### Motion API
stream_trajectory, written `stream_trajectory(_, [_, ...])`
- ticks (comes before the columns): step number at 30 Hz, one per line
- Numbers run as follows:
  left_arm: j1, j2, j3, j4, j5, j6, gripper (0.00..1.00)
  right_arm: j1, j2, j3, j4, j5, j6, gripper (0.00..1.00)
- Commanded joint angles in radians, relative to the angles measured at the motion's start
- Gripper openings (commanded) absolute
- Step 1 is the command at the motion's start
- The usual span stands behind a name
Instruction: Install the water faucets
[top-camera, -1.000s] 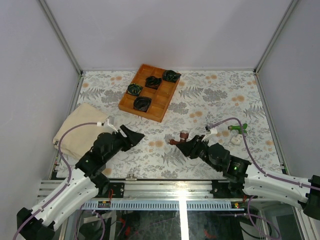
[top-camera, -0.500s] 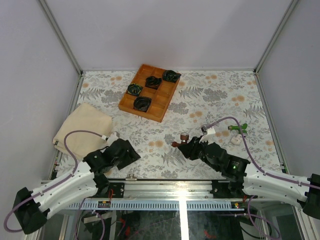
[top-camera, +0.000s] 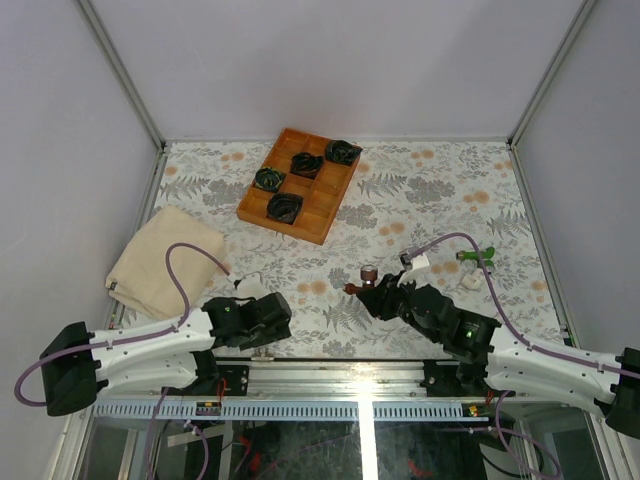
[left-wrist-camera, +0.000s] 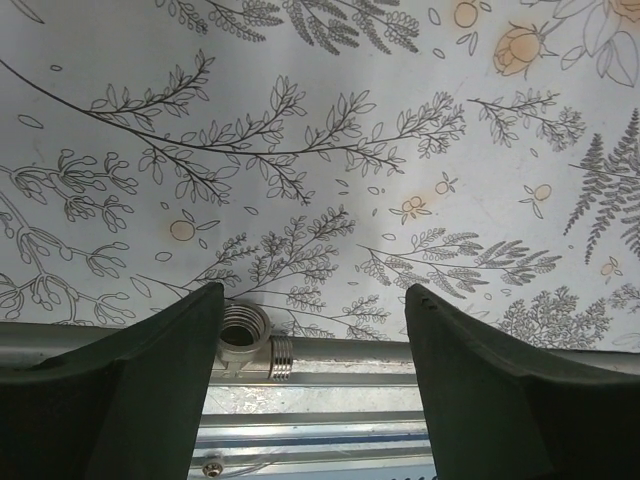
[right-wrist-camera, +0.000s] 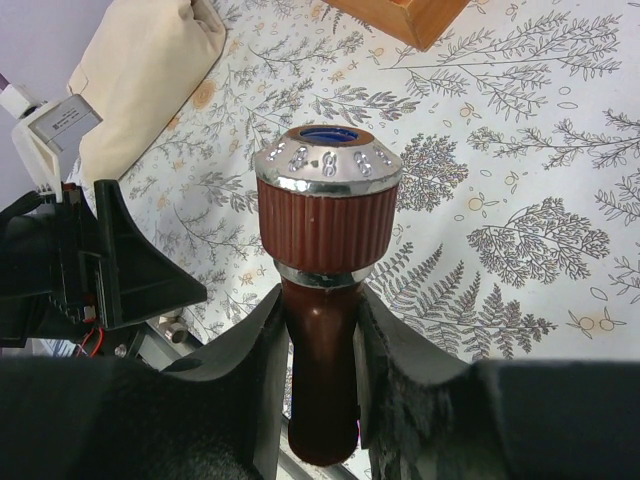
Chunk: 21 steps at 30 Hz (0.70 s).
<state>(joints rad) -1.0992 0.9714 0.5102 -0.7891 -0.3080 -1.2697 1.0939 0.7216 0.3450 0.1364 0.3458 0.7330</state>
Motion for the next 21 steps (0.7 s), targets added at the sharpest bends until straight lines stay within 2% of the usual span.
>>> stream_trajectory(1, [-0.008, 0.009, 0.024, -0.048, -0.061, -0.048, 0.72, 0.0, -0.035, 0.051, 0.001, 0.003, -0.028, 0.01])
stream_trajectory(11, [-0.031, 0.133, 0.064, -0.08, -0.075, -0.073, 0.71, 0.0, -0.09, 0.038, -0.022, 0.013, -0.036, 0.02])
stream_trajectory(21, [-0.044, 0.222, 0.071, -0.076, -0.024, -0.087, 0.66, 0.0, -0.173, 0.017, -0.053, 0.016, -0.051, 0.04])
